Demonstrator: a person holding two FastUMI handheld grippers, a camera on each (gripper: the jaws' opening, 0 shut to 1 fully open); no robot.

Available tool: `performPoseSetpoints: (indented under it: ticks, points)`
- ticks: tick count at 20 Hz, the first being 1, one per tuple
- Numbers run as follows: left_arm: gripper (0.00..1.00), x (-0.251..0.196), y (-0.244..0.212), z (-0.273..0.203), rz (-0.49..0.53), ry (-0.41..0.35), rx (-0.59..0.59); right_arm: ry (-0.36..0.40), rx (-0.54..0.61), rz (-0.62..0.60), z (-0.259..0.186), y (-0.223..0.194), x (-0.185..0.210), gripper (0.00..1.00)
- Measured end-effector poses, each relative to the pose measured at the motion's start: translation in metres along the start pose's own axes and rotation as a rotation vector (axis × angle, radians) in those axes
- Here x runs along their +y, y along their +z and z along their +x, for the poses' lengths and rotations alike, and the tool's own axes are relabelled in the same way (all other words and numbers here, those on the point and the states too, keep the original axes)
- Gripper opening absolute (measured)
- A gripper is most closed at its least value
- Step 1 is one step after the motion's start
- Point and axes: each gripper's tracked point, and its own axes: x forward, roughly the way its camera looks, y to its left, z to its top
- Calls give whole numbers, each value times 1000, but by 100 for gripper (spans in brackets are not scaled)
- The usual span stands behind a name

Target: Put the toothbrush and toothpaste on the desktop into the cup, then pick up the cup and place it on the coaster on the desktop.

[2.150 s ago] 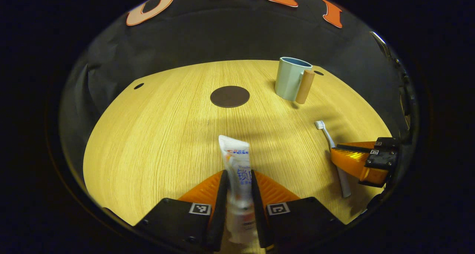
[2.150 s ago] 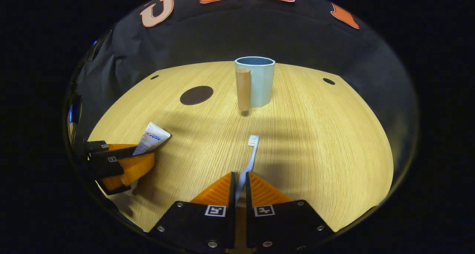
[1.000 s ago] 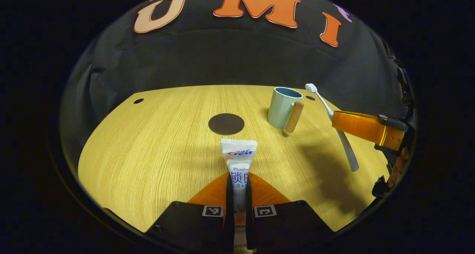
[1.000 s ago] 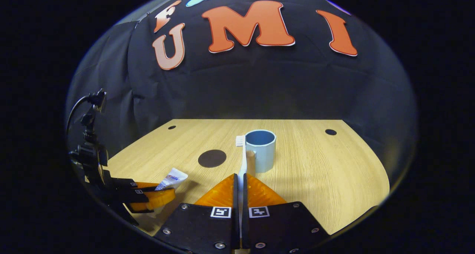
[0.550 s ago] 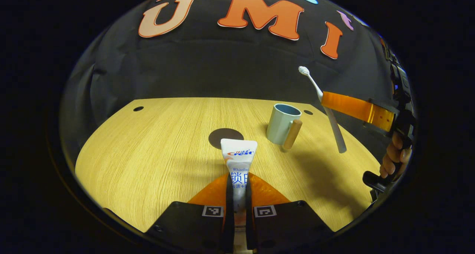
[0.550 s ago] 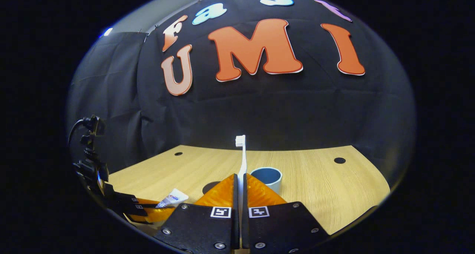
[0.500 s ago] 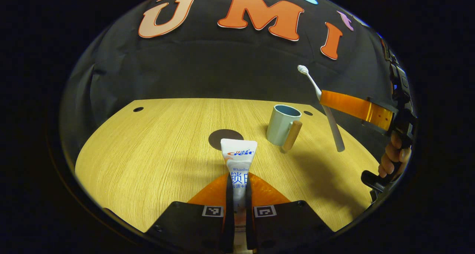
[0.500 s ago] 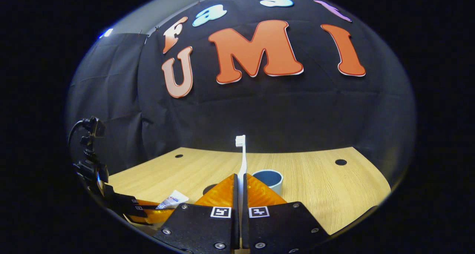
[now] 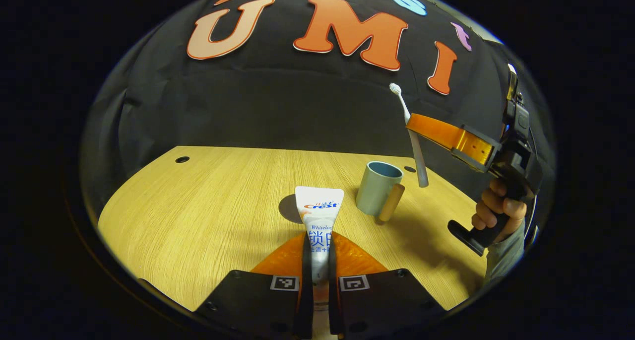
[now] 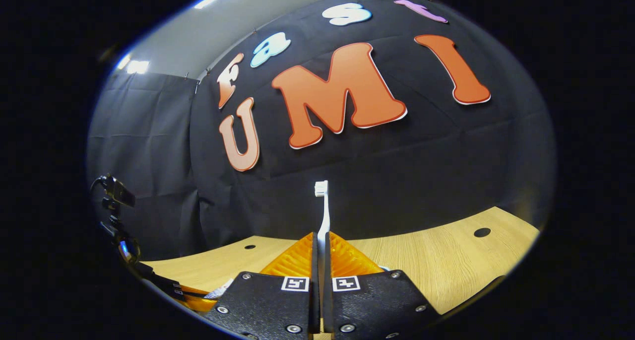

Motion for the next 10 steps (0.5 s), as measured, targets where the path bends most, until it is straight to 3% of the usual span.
performPoseSetpoints:
  ticks: [10]
  points:
    - [16,6,6,-15,-10,13,-48,-63,-83,40,38,-4,-41,3]
